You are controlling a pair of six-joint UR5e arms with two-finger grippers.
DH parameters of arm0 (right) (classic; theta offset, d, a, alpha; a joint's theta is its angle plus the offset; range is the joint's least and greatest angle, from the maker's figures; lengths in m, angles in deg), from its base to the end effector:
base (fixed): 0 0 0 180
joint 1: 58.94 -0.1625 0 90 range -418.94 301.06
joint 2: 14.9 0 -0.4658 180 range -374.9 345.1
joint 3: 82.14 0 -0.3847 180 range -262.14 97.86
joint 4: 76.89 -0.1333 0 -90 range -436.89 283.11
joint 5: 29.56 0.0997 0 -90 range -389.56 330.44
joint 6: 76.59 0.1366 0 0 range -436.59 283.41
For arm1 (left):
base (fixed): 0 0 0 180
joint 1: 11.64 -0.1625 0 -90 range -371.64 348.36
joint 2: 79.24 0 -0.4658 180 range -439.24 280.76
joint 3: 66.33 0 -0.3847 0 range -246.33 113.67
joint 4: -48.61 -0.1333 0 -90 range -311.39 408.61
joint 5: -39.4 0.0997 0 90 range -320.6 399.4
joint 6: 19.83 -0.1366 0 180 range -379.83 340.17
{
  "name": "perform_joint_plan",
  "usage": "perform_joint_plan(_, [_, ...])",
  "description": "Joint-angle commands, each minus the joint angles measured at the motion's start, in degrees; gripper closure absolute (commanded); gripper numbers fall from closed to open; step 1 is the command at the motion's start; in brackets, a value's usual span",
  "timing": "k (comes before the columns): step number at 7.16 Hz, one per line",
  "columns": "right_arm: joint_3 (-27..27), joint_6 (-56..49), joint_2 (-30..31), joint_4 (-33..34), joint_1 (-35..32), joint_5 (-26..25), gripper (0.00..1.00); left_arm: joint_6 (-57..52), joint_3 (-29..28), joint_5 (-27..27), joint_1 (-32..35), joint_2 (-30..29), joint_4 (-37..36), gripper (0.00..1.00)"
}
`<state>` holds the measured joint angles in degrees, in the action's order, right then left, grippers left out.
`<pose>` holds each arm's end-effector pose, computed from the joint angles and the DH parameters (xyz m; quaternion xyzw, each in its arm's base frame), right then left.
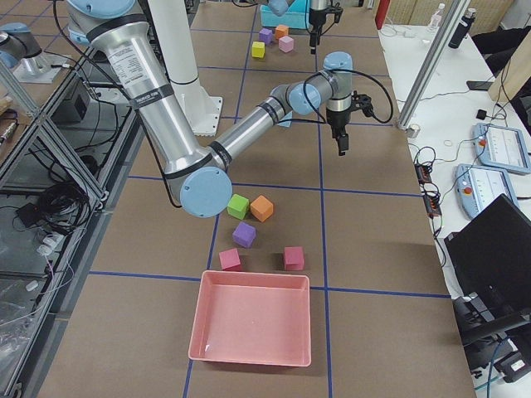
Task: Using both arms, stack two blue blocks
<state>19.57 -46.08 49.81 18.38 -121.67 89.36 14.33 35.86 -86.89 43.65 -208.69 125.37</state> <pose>-0.2398 -0.6120 0.4014 0.1157 -0.3382 -0.0419 0.9330 0.3448 -0.5899 0.2449 0.0914 0.4193 0.1067 0.8969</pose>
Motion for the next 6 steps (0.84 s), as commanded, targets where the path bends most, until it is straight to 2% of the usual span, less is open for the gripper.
perform_joint_plan(1, [0.1,-3.6,7.9,0.0,-9.2,7.1,0.0,-18.7,3.0,-3.1,12.1,6.2,-6.0,0.01])
perform_joint_plan(2, [0.2,-6.9,12.7,-0.1,-13.6,10.9,0.0,-29.7,2.7,-3.3,17.9,8.4,-12.2,0.01])
perform_joint_plan(3, [0.2,-15.1,17.2,0.0,-17.1,12.5,0.0,-35.4,1.6,-5.0,22.9,11.1,-14.0,0.01])
perform_joint_plan(4, [0.2,-18.4,19.5,0.0,-19.7,14.2,0.0,-41.0,-0.2,-7.9,27.6,15.5,-13.3,0.01])
perform_joint_plan(5, [0.3,-18.6,20.9,-0.1,-21.2,15.3,0.0,-46.8,-3.1,-8.2,30.1,17.8,-13.1,0.01])
perform_joint_plan(6, [1.0,-18.6,22.4,-0.1,-21.7,15.4,0.0,-51.9,-8.0,-8.1,33.0,20.2,-9.8,0.01])
